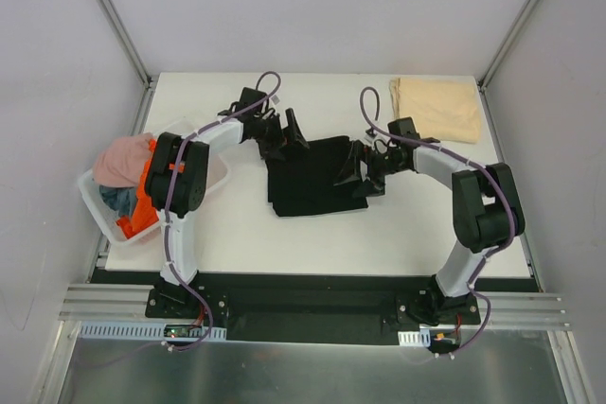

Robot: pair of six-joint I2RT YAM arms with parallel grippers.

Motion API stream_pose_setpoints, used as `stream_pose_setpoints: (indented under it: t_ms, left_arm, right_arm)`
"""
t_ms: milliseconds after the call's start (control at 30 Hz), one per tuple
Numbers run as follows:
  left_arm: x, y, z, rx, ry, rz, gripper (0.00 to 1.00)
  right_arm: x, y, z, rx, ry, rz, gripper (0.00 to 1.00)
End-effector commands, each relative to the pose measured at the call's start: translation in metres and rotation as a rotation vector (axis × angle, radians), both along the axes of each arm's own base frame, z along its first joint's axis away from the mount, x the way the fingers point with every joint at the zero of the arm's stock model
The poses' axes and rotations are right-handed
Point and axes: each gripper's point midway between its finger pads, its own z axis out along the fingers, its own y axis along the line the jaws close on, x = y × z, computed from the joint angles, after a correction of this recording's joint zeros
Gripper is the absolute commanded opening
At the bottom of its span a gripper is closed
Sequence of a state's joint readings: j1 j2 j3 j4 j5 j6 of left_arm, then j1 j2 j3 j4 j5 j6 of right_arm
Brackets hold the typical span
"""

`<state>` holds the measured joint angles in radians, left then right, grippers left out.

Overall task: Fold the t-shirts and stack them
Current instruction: Put the neatly folded tshirt into the corner of the board with the right arm

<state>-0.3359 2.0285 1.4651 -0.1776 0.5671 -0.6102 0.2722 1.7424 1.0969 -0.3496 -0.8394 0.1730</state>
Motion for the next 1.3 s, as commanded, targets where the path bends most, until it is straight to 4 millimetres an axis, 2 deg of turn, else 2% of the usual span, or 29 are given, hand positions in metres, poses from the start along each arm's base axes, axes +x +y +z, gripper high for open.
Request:
stream_pose_setpoints:
  t_ms: [0, 100, 167, 233, 267, 300, 333, 367, 400, 433, 467, 500, 533, 567, 600, 633, 667, 700, 767, 800, 833, 900, 967, 1000, 1067, 1100, 1167, 1200, 1267]
  left_arm:
    - [0.01, 0.016, -0.03, 0.042, 0.05, 0.018, 0.99]
    - [0.009, 0.017, -0.046, 0.046, 0.083, 0.009, 0.99]
    - [0.01, 0.012, -0.045, 0.023, 0.087, -0.006, 0.99]
    - [0.012, 0.009, -0.037, 0.0, 0.076, -0.02, 0.99]
    - [0.014, 0.008, -0.031, -0.002, 0.057, -0.024, 0.99]
    - [0.017, 0.008, -0.016, -0.01, 0.024, -0.025, 0.99]
    - [0.019, 0.007, -0.004, -0.015, -0.008, -0.028, 0.99]
    - [0.021, 0.007, 0.008, -0.02, -0.038, -0.03, 0.99]
    - [0.021, 0.007, 0.036, -0.036, -0.097, -0.032, 0.99]
    - [0.02, 0.007, 0.051, -0.044, -0.139, -0.048, 0.99]
    - [0.017, 0.005, 0.067, -0.051, -0.175, -0.059, 0.99]
    - [0.012, 0.007, 0.1, -0.067, -0.248, -0.061, 0.99]
    - [0.006, 0.009, 0.111, -0.068, -0.277, -0.068, 0.99]
    - [0.001, 0.011, 0.123, -0.067, -0.308, -0.067, 0.99]
    - [-0.009, 0.016, 0.154, -0.074, -0.379, -0.057, 0.99]
    - [-0.017, 0.022, 0.155, -0.06, -0.386, -0.044, 0.99]
    - [-0.021, 0.028, 0.162, -0.041, -0.414, -0.022, 0.99]
    - [-0.032, 0.036, 0.186, -0.039, -0.476, 0.004, 0.99]
    - [-0.047, 0.049, 0.18, -0.004, -0.479, 0.045, 0.99]
    - [-0.054, 0.063, 0.197, 0.023, -0.538, 0.107, 0.99]
    - [-0.063, 0.071, 0.179, 0.051, -0.51, 0.133, 0.99]
    - [-0.082, 0.093, 0.17, 0.108, -0.522, 0.215, 0.99]
    - [-0.104, 0.106, 0.16, 0.126, -0.52, 0.248, 0.99]
    - [-0.108, 0.111, 0.156, 0.139, -0.518, 0.27, 0.99]
    - [-0.122, 0.121, 0.149, 0.156, -0.511, 0.3, 0.99]
    - [-0.124, 0.127, 0.145, 0.177, -0.506, 0.326, 0.99]
    - [-0.13, 0.133, 0.138, 0.202, -0.494, 0.335, 0.99]
    - [-0.13, 0.137, 0.136, 0.219, -0.492, 0.346, 0.99]
    - [-0.129, 0.139, 0.134, 0.235, -0.482, 0.355, 0.99]
  right_arm:
    - [0.003, -0.012, -0.033, -0.084, 0.032, -0.056, 0.96]
    - [0.009, -0.02, -0.045, -0.145, 0.016, -0.071, 0.96]
    - [0.015, -0.022, -0.045, -0.172, -0.004, -0.069, 0.96]
    - [0.022, -0.019, -0.033, -0.155, -0.035, -0.058, 0.96]
    - [0.029, -0.016, -0.017, -0.14, -0.078, -0.052, 0.96]
    - [0.033, -0.016, -0.005, -0.143, -0.12, -0.052, 0.96]
    - [0.037, -0.017, 0.02, -0.14, -0.196, -0.057, 0.96]
    - [0.039, -0.022, 0.034, -0.173, -0.254, -0.054, 0.96]
    - [0.045, -0.024, 0.057, -0.182, -0.333, -0.061, 0.96]
    - [0.044, -0.029, 0.096, -0.183, -0.46, -0.079, 0.96]
    - [0.049, -0.04, 0.109, -0.254, -0.547, -0.115, 0.96]
    - [0.049, -0.049, 0.126, -0.285, -0.618, -0.158, 0.96]
    - [0.049, -0.057, 0.139, -0.317, -0.695, -0.185, 0.96]
    - [0.052, -0.076, 0.173, -0.349, -0.817, -0.301, 0.96]
    - [0.052, -0.088, 0.174, -0.389, -0.838, -0.36, 0.96]
    - [0.054, -0.099, 0.182, -0.409, -0.838, -0.448, 0.96]
    - [0.056, -0.125, 0.189, -0.486, -0.843, -0.592, 0.96]
    - [0.057, -0.133, 0.187, -0.498, -0.818, -0.656, 0.96]
    - [0.056, -0.132, 0.181, -0.5, -0.816, -0.609, 0.96]
    - [0.056, -0.13, 0.174, -0.515, -0.812, -0.557, 0.96]
    - [0.057, -0.126, 0.172, -0.514, -0.803, -0.528, 0.97]
    - [0.056, -0.115, 0.149, -0.509, -0.73, -0.44, 0.96]
    - [0.055, -0.109, 0.136, -0.515, -0.678, -0.376, 0.97]
    - [0.058, -0.104, 0.121, -0.521, -0.632, -0.346, 0.97]
    - [0.06, -0.095, 0.108, -0.529, -0.609, -0.277, 0.97]
    - [0.061, -0.088, 0.088, -0.548, -0.563, -0.231, 0.97]
    - [0.067, -0.079, 0.079, -0.575, -0.542, -0.178, 0.97]
    - [0.066, -0.07, 0.055, -0.604, -0.487, -0.115, 0.97]
    - [0.075, -0.061, 0.044, -0.632, -0.468, -0.072, 0.97]
